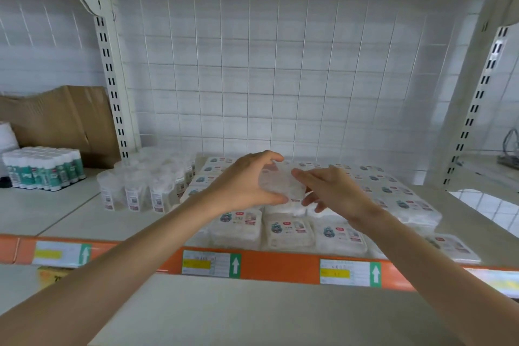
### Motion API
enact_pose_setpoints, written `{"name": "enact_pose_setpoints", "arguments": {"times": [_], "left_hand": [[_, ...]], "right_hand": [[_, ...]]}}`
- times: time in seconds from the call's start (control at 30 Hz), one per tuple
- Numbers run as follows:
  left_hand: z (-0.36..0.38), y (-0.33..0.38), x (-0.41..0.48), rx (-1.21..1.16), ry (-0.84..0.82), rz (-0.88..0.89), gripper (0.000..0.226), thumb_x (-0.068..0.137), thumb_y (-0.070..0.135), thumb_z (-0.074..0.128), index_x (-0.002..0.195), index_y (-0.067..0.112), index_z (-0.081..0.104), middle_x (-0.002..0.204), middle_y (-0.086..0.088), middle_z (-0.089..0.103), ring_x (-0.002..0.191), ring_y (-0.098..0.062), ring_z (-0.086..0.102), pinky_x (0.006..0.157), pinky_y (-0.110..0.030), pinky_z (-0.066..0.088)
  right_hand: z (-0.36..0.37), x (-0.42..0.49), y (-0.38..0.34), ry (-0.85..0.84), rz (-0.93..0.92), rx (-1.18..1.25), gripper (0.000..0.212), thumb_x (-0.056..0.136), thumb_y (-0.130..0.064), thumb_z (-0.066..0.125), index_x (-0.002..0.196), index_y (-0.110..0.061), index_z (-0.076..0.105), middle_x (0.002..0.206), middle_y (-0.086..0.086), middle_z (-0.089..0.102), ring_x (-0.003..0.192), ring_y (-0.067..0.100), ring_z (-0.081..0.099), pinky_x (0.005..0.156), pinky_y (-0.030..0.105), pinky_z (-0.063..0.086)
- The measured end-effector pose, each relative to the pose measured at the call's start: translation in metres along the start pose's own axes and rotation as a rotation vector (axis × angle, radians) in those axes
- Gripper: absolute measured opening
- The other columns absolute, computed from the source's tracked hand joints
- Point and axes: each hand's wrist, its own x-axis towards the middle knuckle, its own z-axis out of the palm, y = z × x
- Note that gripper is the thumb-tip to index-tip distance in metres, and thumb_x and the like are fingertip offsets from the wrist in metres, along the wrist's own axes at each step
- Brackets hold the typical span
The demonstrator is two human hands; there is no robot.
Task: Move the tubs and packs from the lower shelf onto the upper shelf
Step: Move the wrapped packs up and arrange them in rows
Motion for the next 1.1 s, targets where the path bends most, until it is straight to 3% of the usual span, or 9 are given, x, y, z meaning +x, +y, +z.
{"name": "enact_pose_setpoints", "arguments": {"times": [0.17, 0.3, 0.4, 0.47, 0.6, 0.7, 0.83, 0.97, 1.1], "left_hand": [[0.001, -0.007, -0.002, -0.021, 0.041, 0.046, 0.078, 0.069, 0.045, 0.085, 0.136, 0.033, 0.048, 0.131, 0.016, 0.055, 0.125, -0.002, 0.045, 0.105, -0.03, 0.038], [0.001, -0.005, -0.005, -0.112, 0.073, 0.013, 0.079, 0.066, 0.063, 0.077, 0.133, 0.032, 0.05, 0.131, 0.02, 0.051, 0.119, 0.004, 0.047, 0.097, -0.022, 0.04], [-0.003, -0.006, -0.009, -0.293, 0.13, -0.124, 0.06, 0.08, 0.072, 0.048, 0.122, 0.029, 0.056, 0.117, 0.018, 0.058, 0.104, 0.005, 0.054, 0.083, -0.017, 0.042], [-0.007, -0.009, -0.006, -0.421, 0.149, -0.26, 0.05, 0.094, 0.066, 0.036, 0.11, 0.026, 0.061, 0.105, 0.008, 0.064, 0.091, -0.005, 0.061, 0.08, -0.024, 0.046], [-0.017, -0.007, -0.003, -0.475, 0.116, -0.417, 0.045, 0.1, 0.054, 0.036, 0.091, 0.018, 0.062, 0.083, 0.003, 0.065, 0.067, -0.011, 0.057, 0.069, -0.027, 0.045], [-0.02, -0.003, -0.006, -0.576, 0.057, -0.481, 0.05, 0.099, 0.056, 0.038, 0.088, 0.013, 0.061, 0.072, 0.001, 0.064, 0.059, -0.013, 0.056, 0.059, -0.026, 0.045], [-0.024, 0.0, -0.011, -0.586, -0.089, -0.535, 0.052, 0.097, 0.055, 0.042, 0.106, 0.01, 0.066, 0.091, -0.014, 0.073, 0.058, -0.016, 0.058, 0.058, -0.027, 0.046], [-0.025, -0.001, -0.012, -0.756, -0.149, -0.535, 0.032, 0.099, 0.036, 0.054, 0.115, 0.011, 0.063, 0.109, -0.019, 0.071, 0.066, -0.017, 0.064, 0.051, -0.023, 0.05], [-0.023, -0.004, -0.01, -0.931, -0.056, -0.49, 0.024, 0.091, 0.01, 0.066, 0.114, 0.004, 0.064, 0.109, -0.014, 0.071, 0.086, -0.02, 0.071, 0.065, -0.023, 0.058]], "right_hand": [[0.005, -0.003, 0.002, -0.101, 0.083, 0.236, 0.019, 0.095, -0.029, 0.063, 0.101, -0.013, 0.071, 0.086, 0.007, 0.068, 0.071, 0.012, 0.066, 0.066, 0.026, 0.051], [0.004, -0.007, 0.004, -0.041, 0.059, 0.283, 0.022, 0.092, -0.031, 0.066, 0.109, -0.017, 0.069, 0.091, 0.003, 0.073, 0.075, 0.013, 0.067, 0.07, 0.028, 0.05], [0.004, -0.009, 0.004, 0.007, 0.025, 0.324, 0.026, 0.09, -0.029, 0.068, 0.113, -0.017, 0.066, 0.092, 0.001, 0.074, 0.081, 0.013, 0.068, 0.073, 0.028, 0.049], [0.006, -0.009, 0.003, 0.038, -0.005, 0.353, 0.028, 0.09, -0.026, 0.068, 0.116, -0.016, 0.064, 0.092, -0.001, 0.074, 0.085, 0.013, 0.067, 0.073, 0.027, 0.049], [0.009, -0.014, 0.0, 0.042, -0.088, 0.379, 0.026, 0.091, -0.02, 0.067, 0.116, -0.016, 0.061, 0.091, -0.004, 0.075, 0.083, 0.006, 0.067, 0.071, 0.02, 0.047], [0.013, -0.019, -0.004, 0.016, -0.181, 0.454, 0.024, 0.09, -0.002, 0.065, 0.113, -0.007, 0.06, 0.095, 0.007, 0.076, 0.083, 0.008, 0.07, 0.069, 0.015, 0.05], [0.015, -0.02, -0.002, 0.011, -0.254, 0.469, 0.03, 0.086, 0.005, 0.067, 0.115, 0.0, 0.061, 0.105, 0.016, 0.072, 0.098, 0.024, 0.069, 0.084, 0.027, 0.056], [0.017, -0.021, 0.004, 0.035, -0.257, 0.435, 0.029, 0.083, 0.007, 0.07, 0.108, -0.006, 0.065, 0.109, 0.018, 0.067, 0.103, 0.025, 0.065, 0.089, 0.03, 0.055], [0.019, -0.02, 0.01, 0.025, -0.227, 0.423, 0.032, 0.084, 0.013, 0.064, 0.104, -0.011, 0.066, 0.109, -0.002, 0.07, 0.106, 0.013, 0.065, 0.091, 0.03, 0.053]]}}
